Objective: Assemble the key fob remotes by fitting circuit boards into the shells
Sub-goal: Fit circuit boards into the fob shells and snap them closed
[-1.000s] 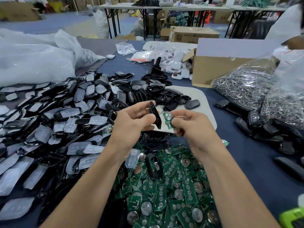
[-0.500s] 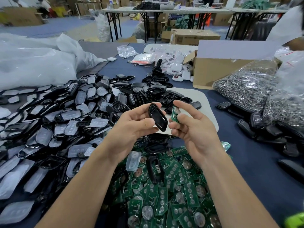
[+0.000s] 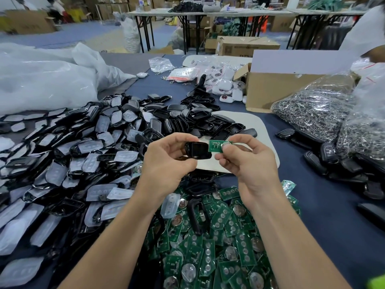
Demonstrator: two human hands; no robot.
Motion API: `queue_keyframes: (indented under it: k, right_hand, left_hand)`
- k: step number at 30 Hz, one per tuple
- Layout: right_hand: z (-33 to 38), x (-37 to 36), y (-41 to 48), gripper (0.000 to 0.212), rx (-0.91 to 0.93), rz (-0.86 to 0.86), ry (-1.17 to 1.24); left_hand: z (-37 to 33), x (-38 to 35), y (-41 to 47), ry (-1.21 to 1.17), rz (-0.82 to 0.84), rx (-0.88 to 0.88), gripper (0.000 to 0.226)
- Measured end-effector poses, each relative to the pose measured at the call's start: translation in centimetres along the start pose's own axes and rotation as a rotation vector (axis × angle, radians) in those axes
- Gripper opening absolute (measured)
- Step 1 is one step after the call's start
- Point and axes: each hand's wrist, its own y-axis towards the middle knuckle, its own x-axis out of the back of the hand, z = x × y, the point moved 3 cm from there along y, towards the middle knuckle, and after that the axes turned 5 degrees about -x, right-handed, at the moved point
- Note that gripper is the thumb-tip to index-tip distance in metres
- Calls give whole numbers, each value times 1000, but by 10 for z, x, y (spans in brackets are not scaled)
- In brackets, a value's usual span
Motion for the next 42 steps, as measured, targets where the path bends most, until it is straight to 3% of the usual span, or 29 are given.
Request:
queue_keyframes:
  k: [7,13,26,36,42]
  right_hand:
    - [1,-5,-3,31,58,97,17]
    - [1,-7,-2,45,150,18,-123]
    - [-1,-17,-15,11,192,49,-541]
    - [2,-14,-14,18,314,-77,-762]
    - [3,-10,-10,25,277,-55,-820]
  left_hand:
    - [-4,4,-1,-54,-37,53,54]
    - [-2,2,-2,-44,23,90,53]
    - [0,-1,-2,78,36,29,55]
    - [-1,0,-4,72,43,45,55]
    - [2,-3,-5,127,54,85,51]
